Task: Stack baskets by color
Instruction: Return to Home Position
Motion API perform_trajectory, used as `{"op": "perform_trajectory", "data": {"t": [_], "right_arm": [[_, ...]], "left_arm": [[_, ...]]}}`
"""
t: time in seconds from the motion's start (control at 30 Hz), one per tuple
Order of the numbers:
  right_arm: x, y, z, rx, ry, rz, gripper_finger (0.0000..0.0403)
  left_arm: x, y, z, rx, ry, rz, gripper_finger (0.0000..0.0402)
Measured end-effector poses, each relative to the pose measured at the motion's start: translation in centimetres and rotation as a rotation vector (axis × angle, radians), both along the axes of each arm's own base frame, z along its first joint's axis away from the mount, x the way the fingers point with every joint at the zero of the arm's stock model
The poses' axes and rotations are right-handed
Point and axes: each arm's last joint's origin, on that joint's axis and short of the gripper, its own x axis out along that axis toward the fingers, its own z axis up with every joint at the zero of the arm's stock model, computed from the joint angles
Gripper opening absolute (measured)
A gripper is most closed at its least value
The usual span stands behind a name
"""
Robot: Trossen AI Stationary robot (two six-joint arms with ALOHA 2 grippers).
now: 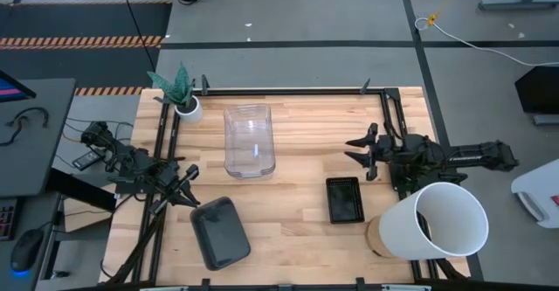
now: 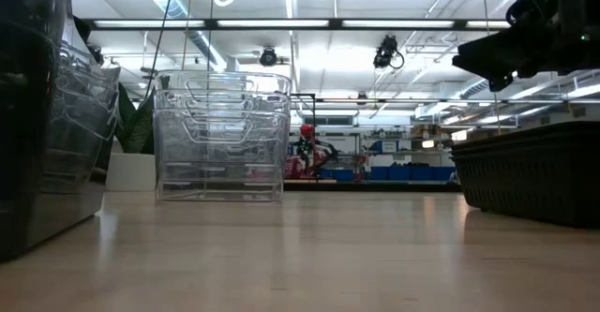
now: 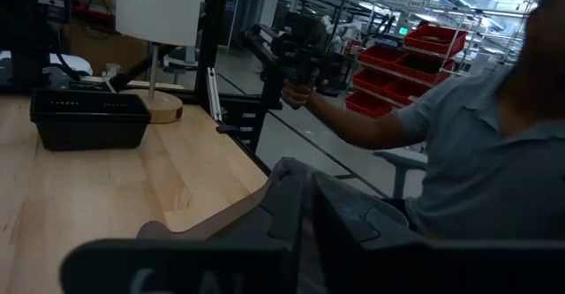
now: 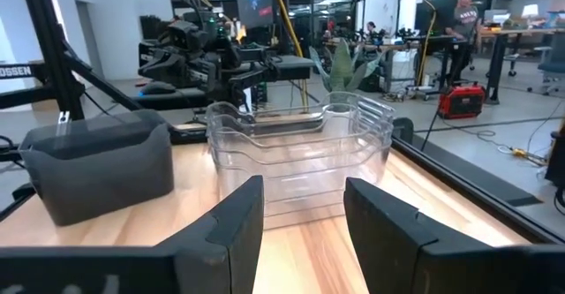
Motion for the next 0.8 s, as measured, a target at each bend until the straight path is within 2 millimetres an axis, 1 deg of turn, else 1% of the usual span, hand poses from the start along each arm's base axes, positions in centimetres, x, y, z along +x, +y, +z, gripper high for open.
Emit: {"op": "perform_trajectory", "data": {"t": [0.1,0.23,0.43,0.57,0.8], "right_arm": [[-0.4,-0.1,0.0,0.023,-0.010,-0.022,0.0164],[-0.9,-0.2,0.5,0.033,-0.070,-0.064,0.0164],[-1.2,-0.6,0.6,0.126,-0.113,-0.227,0.0164],[-1.2,-0.6,0.6,0.121,-0.111,-0.232,0.0164],[-1.2,-0.6,0.6,0.125,-0.112,-0.232,0.0164]], "left_arm": [[0.0,0.0,0.0,0.000,0.000,0.000,0.0037],[0.0,0.0,0.0,0.000,0.000,0.000,0.0038],[0.0,0.0,0.0,0.000,0.000,0.000,0.0032],[0.0,0.0,0.0,0.000,0.000,0.000,0.0030],[0.0,0.0,0.0,0.000,0.000,0.000,0.0038]]}}
